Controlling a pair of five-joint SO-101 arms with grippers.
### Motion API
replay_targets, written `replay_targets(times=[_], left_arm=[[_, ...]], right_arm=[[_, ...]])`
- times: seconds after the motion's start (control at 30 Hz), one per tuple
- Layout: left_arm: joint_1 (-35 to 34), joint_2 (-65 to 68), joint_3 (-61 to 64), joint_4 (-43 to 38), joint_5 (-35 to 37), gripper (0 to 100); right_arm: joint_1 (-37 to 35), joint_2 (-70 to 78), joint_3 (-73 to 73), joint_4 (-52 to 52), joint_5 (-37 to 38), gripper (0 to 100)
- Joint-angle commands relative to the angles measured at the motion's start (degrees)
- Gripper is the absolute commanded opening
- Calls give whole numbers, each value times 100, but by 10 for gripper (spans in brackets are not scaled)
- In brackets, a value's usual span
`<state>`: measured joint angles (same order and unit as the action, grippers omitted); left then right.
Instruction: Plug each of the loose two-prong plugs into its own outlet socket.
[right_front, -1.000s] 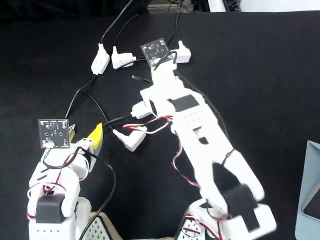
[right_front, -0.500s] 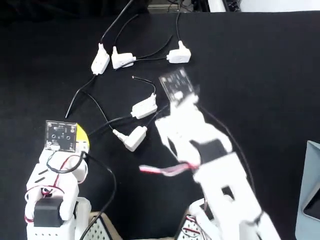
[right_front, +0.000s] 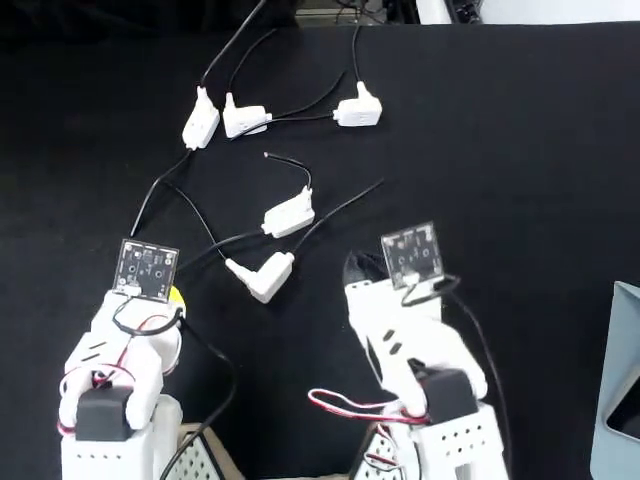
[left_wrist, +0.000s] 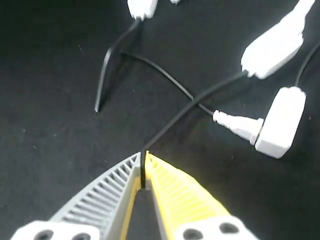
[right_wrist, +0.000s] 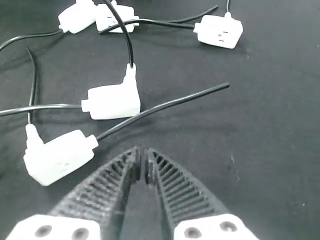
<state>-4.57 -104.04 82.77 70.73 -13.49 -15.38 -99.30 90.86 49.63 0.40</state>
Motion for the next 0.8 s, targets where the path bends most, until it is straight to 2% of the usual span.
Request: replay_targets(times=[0.0,0.17,0.27,0.57,0.77], left_arm=[[-48,-18,347,-281,-44,33],[-31,-18,1446,-1292,-62,33],[-66,-9,1446,-1503,-26,32],[-22,18,1455,-1442,-26,30],[-13,-9,1455,-448,-26,30]], right_arm=[[105,-602,426,44,-44,14],[79,-901,514,527,-97,15],[105,-866,558,651,-70,15],[105,-875,558,1547,-53,15],[114,-875,558,2479,-53,14]])
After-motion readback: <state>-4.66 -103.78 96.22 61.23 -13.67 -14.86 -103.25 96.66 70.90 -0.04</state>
